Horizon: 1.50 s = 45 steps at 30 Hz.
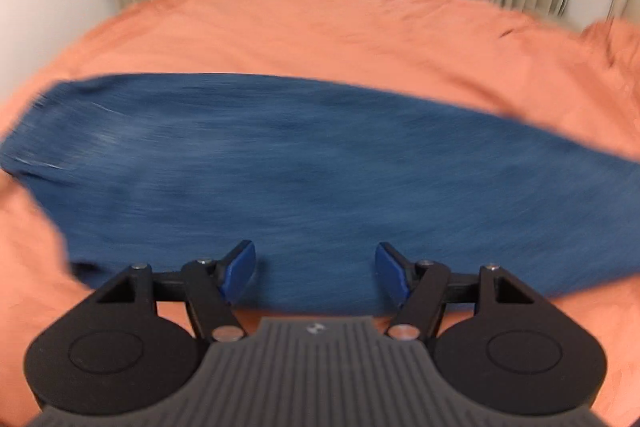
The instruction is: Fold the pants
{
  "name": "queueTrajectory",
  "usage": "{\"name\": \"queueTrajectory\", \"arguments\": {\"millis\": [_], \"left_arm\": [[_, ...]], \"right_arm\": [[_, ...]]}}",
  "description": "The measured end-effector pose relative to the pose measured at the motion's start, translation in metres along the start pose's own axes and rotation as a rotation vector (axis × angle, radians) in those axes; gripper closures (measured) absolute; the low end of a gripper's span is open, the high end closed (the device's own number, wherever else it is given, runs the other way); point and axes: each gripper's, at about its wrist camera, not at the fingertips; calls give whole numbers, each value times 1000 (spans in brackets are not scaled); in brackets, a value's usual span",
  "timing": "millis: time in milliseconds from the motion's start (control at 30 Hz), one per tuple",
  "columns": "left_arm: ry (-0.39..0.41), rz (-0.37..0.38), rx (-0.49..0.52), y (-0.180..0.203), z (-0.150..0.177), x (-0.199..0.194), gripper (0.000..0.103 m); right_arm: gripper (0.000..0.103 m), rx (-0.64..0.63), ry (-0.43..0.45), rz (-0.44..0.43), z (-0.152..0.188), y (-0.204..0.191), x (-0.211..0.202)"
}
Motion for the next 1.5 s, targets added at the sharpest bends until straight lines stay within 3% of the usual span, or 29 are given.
{"name": "queueTrajectory", "arguments": {"millis": [167,467,667,800,933,967,1033,1067,1100,1133,1233,1300,1400,1500], "left_arm": [[4,158,-239,-52,20,11,29],[25,368,-413,-89,29,34,25],[30,411,-555,-104,38,66,22],[4,468,-623,-99,41,89,22],[26,444,-587,-80,36,100,23],[28,429,-566,-76,32,101,33],[53,354,-512,-67,22,94,70],[75,328,-481,-63,15,85,78],[109,335,-458,-61,8,75,81],[138,338,-428,-56,1,62,81],[187,275,-314,-37,-18,36,82],[176,183,-245,-29,-24,42,82],[45,53,-228,-30,-20,87,82],[20,6,-182,-27,-5,110,80]], "right_arm": [[39,64,-32,-64,17,-44,14],[34,17,-18,-57,21,-95,32],[34,-22,18,-60,19,-113,33],[34,-12,-2,-71,21,-114,36],[34,-83,17,-77,25,-123,40],[34,-102,28,-82,23,-126,40],[36,-128,42,-101,20,-131,41],[38,-144,45,-112,18,-133,41],[47,-163,38,-123,16,-135,42],[62,-179,31,-127,13,-137,42],[97,-180,49,-151,10,-132,34],[103,-172,-12,-185,13,-126,37],[103,-134,-66,-204,29,-118,49],[103,-82,-74,-210,34,-114,53]]}}
Point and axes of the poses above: each gripper's, at about its wrist camera, not at the fingertips, and x roughly the way its jaws point, y to its right, z to its underside, and after that the axes turned 2 degrees about z, right-handed
